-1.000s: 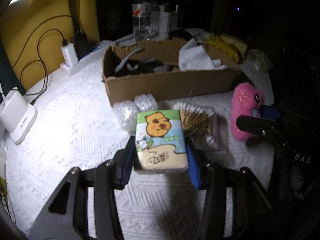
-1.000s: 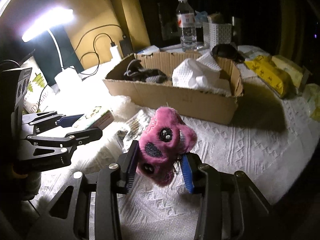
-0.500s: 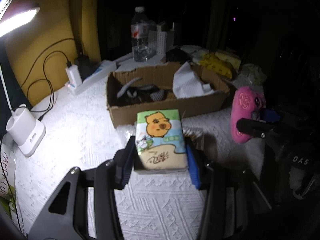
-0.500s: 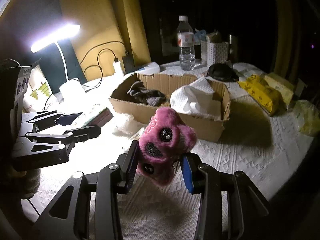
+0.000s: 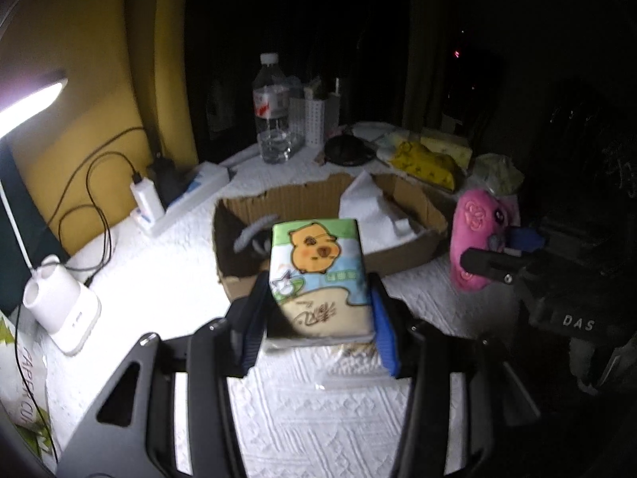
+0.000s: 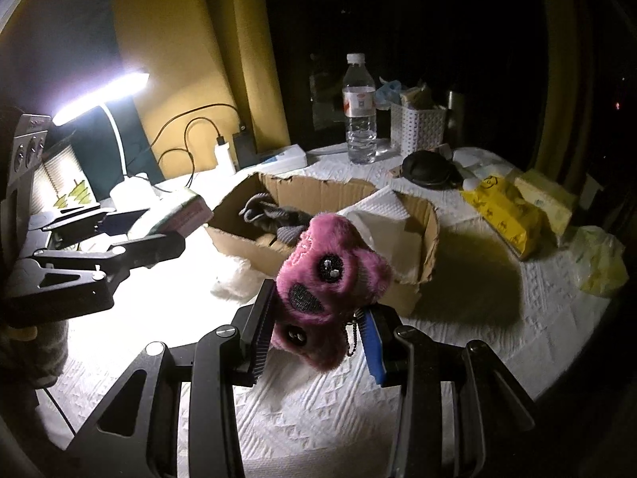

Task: Organize soft objects
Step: 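Carry the pink plush into the box with the right tool while the left carries the tissue pack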

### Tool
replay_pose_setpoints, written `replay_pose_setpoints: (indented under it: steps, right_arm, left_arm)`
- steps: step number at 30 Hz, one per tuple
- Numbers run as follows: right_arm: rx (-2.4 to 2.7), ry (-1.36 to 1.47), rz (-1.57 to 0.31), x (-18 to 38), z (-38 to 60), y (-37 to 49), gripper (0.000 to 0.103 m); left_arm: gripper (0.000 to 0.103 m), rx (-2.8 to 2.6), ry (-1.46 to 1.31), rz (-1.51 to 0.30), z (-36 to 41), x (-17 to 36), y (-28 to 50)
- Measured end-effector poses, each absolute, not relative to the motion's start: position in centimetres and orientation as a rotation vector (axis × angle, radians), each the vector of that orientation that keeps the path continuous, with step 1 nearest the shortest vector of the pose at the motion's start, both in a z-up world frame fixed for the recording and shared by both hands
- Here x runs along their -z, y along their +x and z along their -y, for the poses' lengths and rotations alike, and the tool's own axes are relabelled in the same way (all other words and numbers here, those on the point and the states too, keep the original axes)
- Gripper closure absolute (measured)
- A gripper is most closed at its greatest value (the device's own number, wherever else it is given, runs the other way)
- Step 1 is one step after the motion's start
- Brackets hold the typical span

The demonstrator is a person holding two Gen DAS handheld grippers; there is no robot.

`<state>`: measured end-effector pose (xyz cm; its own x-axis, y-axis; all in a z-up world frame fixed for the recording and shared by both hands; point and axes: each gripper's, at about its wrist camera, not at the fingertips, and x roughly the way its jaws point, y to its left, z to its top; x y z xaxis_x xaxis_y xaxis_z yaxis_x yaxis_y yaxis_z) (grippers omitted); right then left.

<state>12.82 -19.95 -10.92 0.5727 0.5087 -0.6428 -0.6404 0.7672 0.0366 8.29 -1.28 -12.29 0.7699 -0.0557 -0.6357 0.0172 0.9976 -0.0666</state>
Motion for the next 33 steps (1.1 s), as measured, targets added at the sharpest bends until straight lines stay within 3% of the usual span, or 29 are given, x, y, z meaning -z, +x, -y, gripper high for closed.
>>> replay_pose_setpoints:
  steps: [16, 33]
  right_arm:
    - [-0.637, -0.193, -0.683, 10.4, 20.5, 17.5, 0.062]
    - [-0.643, -0.192, -0.715, 12.0, 19.3, 23.4, 0.062]
  left_arm:
    - [0.055, 0.029, -0.052, -0.672, 0.0, 11.5, 12.2]
    - [0.055, 0.009, -0.096, -0.736, -1.2, 14.6, 17.6]
